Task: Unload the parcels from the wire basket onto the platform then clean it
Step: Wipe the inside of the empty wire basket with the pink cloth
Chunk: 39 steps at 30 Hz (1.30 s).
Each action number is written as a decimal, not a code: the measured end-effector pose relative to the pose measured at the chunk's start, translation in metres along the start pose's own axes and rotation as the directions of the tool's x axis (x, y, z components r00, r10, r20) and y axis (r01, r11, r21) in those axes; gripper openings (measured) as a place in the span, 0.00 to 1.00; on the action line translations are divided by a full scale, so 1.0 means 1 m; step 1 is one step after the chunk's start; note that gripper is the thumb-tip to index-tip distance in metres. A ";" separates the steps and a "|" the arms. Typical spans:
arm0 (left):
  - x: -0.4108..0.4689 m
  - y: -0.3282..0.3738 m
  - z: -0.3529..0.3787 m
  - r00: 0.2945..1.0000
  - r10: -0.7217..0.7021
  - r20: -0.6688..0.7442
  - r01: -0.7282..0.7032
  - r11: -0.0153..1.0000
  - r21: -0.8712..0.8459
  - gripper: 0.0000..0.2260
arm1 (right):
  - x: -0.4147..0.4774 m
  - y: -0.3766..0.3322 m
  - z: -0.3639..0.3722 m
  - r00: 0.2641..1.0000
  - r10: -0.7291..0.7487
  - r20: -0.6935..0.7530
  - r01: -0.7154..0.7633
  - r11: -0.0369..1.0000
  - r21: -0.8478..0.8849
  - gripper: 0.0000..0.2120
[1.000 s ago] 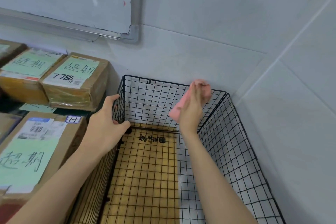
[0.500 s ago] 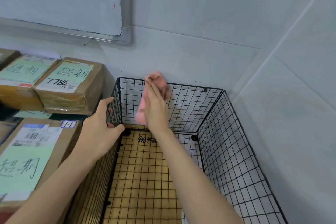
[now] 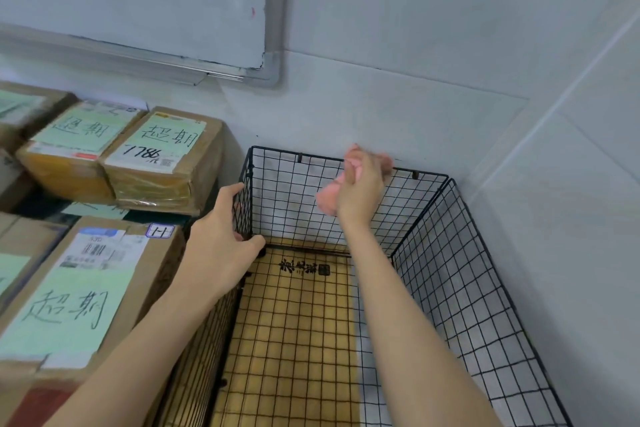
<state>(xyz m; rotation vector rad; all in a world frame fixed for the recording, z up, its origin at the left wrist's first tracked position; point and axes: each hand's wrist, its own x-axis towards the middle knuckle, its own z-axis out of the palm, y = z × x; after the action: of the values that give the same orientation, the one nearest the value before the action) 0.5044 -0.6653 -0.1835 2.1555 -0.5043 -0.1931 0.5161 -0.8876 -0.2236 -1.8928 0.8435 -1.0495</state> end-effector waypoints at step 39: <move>0.000 -0.002 -0.001 1.000 0.000 0.006 0.001 0.996 -0.094 0.32 | -0.014 0.026 -0.055 0.982 -0.186 -0.038 0.180 0.974 -0.135 0.18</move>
<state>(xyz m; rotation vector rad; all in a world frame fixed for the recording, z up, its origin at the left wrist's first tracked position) 0.5048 -0.6634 -0.1844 2.0636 -0.4885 -0.2195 0.4568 -0.9056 -0.2320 -2.0949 0.7944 -1.1820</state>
